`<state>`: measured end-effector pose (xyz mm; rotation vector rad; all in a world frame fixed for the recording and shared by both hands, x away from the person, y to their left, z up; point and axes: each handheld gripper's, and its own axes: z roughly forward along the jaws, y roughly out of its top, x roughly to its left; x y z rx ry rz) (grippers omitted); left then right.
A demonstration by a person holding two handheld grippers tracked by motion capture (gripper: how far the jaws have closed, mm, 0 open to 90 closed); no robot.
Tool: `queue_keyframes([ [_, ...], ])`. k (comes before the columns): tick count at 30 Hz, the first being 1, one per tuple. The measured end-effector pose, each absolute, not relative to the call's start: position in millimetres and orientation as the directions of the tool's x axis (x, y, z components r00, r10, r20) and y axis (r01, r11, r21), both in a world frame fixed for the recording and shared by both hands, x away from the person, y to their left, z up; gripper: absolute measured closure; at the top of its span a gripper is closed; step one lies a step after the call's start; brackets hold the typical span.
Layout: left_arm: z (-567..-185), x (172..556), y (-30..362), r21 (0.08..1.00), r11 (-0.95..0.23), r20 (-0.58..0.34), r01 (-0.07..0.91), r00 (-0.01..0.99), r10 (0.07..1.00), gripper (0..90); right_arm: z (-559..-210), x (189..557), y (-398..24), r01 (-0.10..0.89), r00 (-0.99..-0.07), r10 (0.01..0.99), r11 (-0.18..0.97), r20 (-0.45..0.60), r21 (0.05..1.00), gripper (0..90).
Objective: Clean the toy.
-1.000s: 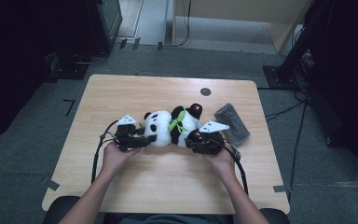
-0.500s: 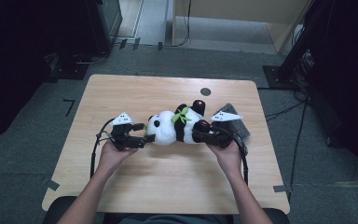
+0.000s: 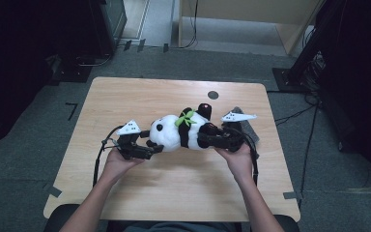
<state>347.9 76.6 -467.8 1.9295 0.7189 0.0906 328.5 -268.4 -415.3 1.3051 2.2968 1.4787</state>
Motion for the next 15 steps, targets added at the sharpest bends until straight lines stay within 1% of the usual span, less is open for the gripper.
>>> queue_keyframes([
  [3,-469,347,74,0.854,-0.283,-0.245,0.437,0.817,0.523,13.3,-414,329,-272,0.615,-0.619,0.688,0.123,0.379,0.779,60.1],
  [6,-473,348,69,0.850,-0.297,-0.227,0.435,0.811,0.539,13.0,-414,327,-269,0.609,-0.623,0.690,0.132,0.368,0.782,60.3],
  [8,-475,348,66,0.851,-0.311,-0.200,0.423,0.808,0.554,13.4,-414,327,-267,0.612,-0.624,0.689,0.138,0.368,0.779,60.8],
  [10,-477,348,64,0.845,-0.314,-0.201,0.432,0.802,0.563,14.4,-415,327,-265,0.611,-0.624,0.691,0.140,0.365,0.779,61.0],
  [13,-479,347,60,0.834,-0.339,-0.186,0.434,0.801,0.569,18.3,-415,326,-263,0.611,-0.625,0.692,0.146,0.361,0.778,61.2],
  [15,-479,345,57,0.833,-0.353,-0.159,0.425,0.796,0.584,24.2,-416,325,-261,0.610,-0.628,0.693,0.154,0.355,0.777,61.2],
])
